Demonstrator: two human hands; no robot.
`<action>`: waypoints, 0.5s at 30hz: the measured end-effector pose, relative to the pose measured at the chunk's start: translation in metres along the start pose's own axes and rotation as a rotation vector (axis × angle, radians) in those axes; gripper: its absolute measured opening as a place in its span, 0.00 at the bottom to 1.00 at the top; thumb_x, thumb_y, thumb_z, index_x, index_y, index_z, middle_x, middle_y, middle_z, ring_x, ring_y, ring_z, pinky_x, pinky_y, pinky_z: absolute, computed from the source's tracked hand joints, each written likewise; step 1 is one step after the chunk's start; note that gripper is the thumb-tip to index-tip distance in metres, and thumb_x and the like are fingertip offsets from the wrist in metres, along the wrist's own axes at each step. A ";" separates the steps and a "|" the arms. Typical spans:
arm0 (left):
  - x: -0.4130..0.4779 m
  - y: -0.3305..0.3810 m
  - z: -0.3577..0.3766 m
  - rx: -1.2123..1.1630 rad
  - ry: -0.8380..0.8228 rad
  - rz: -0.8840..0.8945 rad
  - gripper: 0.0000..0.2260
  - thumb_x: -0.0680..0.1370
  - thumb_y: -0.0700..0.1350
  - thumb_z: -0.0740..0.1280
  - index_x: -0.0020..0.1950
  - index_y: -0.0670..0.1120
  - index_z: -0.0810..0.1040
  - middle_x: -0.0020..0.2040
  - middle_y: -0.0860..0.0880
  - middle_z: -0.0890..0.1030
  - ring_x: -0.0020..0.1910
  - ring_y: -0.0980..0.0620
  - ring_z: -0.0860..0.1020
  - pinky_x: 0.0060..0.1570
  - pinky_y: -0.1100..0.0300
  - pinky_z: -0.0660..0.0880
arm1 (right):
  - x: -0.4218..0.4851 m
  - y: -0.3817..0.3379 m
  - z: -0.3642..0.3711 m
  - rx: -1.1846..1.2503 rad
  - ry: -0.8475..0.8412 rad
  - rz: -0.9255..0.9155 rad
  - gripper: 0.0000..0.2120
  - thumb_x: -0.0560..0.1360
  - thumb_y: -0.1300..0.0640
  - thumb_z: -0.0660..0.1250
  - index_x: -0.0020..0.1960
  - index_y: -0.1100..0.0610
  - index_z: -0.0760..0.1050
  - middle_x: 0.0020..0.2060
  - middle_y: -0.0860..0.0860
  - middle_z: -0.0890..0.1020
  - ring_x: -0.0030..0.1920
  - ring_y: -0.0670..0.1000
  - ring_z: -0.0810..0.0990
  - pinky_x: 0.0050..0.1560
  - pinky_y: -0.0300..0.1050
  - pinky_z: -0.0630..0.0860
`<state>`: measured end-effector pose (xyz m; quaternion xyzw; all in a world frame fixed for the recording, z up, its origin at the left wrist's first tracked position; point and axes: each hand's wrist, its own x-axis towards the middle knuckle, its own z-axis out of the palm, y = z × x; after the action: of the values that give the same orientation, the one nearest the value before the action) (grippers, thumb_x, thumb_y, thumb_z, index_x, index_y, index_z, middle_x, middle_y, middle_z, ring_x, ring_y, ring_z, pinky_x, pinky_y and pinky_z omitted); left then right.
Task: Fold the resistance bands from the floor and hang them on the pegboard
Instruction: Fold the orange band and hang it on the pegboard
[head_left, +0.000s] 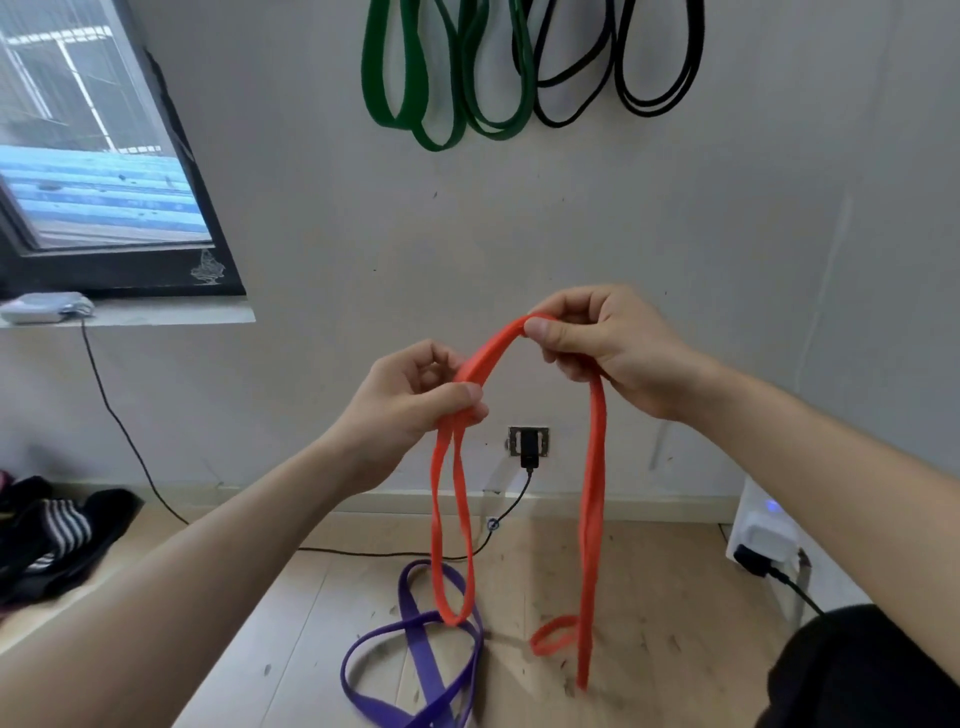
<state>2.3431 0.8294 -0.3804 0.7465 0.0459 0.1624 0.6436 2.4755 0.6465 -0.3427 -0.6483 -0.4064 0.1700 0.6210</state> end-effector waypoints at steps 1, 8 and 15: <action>-0.001 0.000 0.000 -0.014 -0.010 -0.008 0.05 0.78 0.33 0.70 0.50 0.40 0.76 0.41 0.41 0.84 0.42 0.45 0.85 0.49 0.54 0.82 | -0.001 -0.001 -0.001 0.007 -0.015 0.005 0.09 0.69 0.54 0.73 0.44 0.60 0.81 0.29 0.53 0.78 0.28 0.48 0.71 0.29 0.39 0.67; -0.005 0.005 0.005 -0.095 -0.101 -0.032 0.02 0.81 0.36 0.66 0.49 0.40 0.74 0.53 0.40 0.86 0.51 0.40 0.86 0.52 0.52 0.81 | -0.006 -0.003 -0.002 0.032 -0.068 0.057 0.09 0.74 0.58 0.71 0.46 0.65 0.80 0.30 0.54 0.77 0.29 0.50 0.70 0.30 0.40 0.66; -0.009 0.004 0.016 -0.262 -0.229 -0.100 0.07 0.80 0.44 0.66 0.50 0.42 0.71 0.54 0.35 0.85 0.55 0.38 0.85 0.59 0.48 0.81 | -0.005 -0.004 -0.003 0.131 -0.056 0.085 0.09 0.70 0.55 0.71 0.44 0.61 0.79 0.30 0.52 0.77 0.27 0.48 0.69 0.28 0.37 0.66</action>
<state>2.3384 0.8112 -0.3797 0.6666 -0.0124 0.0488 0.7437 2.4734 0.6402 -0.3400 -0.6179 -0.3838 0.2406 0.6427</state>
